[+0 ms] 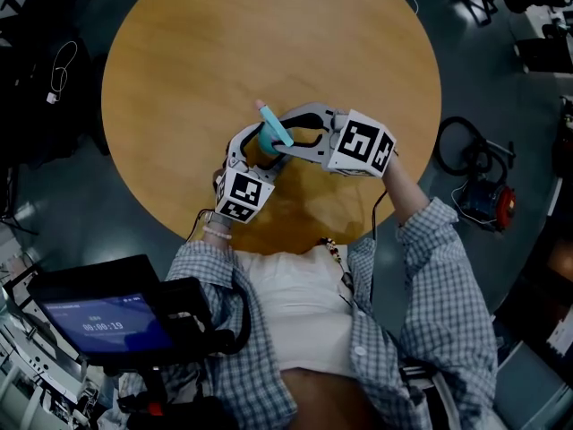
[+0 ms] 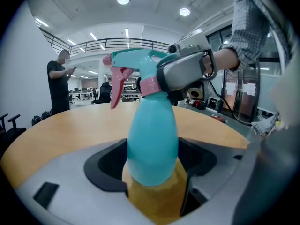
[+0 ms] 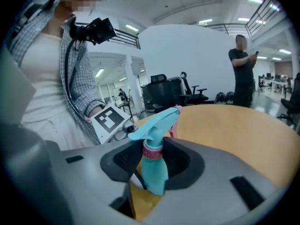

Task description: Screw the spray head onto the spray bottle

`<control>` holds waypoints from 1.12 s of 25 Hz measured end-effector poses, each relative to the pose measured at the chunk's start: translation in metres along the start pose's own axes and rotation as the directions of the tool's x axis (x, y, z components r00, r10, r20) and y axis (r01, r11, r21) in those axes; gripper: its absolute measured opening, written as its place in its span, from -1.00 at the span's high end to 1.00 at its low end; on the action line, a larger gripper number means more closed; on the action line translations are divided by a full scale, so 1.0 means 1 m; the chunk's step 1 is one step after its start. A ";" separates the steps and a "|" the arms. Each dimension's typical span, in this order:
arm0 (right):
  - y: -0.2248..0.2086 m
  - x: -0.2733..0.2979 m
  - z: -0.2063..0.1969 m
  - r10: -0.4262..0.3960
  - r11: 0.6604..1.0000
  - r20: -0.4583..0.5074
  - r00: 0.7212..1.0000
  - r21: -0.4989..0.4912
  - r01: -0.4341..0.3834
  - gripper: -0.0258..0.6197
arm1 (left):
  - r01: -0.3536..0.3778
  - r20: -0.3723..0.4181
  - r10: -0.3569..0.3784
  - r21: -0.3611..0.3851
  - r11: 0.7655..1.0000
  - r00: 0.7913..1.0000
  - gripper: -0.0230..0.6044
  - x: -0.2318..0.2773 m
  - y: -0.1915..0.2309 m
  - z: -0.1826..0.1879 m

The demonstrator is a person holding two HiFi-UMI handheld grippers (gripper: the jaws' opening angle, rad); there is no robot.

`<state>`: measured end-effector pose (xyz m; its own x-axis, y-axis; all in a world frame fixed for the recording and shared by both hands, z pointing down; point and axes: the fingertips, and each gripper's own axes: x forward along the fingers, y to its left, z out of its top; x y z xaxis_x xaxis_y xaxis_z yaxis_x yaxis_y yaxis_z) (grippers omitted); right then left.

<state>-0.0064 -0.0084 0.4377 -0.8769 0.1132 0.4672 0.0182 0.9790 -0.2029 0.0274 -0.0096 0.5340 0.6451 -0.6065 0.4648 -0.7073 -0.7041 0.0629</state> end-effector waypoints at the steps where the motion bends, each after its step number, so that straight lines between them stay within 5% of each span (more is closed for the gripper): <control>1: 0.000 0.000 0.001 -0.052 0.999 0.021 0.998 -0.016 0.052 0.53 | -0.002 0.002 0.002 -0.005 1.000 1.000 -0.18 0.000 0.000 0.000; 4: -0.003 -0.003 0.003 -0.295 0.954 0.110 0.949 -0.025 0.299 0.53 | -0.008 0.007 0.008 -0.025 1.000 1.000 -0.18 0.000 0.001 0.000; 8: -0.004 -0.008 0.000 -0.624 0.774 0.139 0.769 -0.031 0.633 0.53 | -0.013 0.008 0.014 -0.028 1.000 1.000 -0.18 0.001 0.002 0.001; 11: -0.007 -0.010 -0.002 -0.760 0.647 0.168 0.628 0.089 0.758 0.53 | -0.017 0.006 0.017 -0.033 0.999 1.000 -0.18 0.002 0.003 0.000; 13: -0.009 -0.010 -0.002 -0.789 0.613 0.188 0.585 0.186 0.767 0.53 | -0.016 0.004 0.016 -0.027 0.999 1.000 -0.18 0.002 0.003 0.000; 15: -0.010 -0.009 -0.005 -0.767 0.642 0.195 0.611 0.224 0.733 0.53 | -0.011 0.002 0.011 -0.014 1.000 1.000 -0.18 0.002 0.002 0.000; 20: -0.002 -0.012 -0.009 -0.610 0.793 0.175 0.773 0.127 0.596 0.51 | -0.004 0.000 0.004 -0.008 1.000 1.000 -0.18 0.001 0.002 -0.001; 25: 0.001 -0.040 0.005 -0.520 0.854 0.200 0.830 0.156 0.497 0.51 | -0.001 0.006 0.001 -0.007 1.000 1.000 -0.18 0.003 0.001 0.000; 28: -0.001 -0.043 -0.006 -0.420 0.907 0.149 0.895 0.101 0.409 0.35 | 0.003 0.007 -0.003 -0.003 1.000 1.000 -0.18 0.002 0.002 0.001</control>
<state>0.0340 -0.0129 0.4229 -0.8640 -0.3353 0.3756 -0.3906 0.9171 -0.0798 0.0274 -0.0132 0.5345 0.6490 -0.6074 0.4581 -0.7066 -0.7044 0.0670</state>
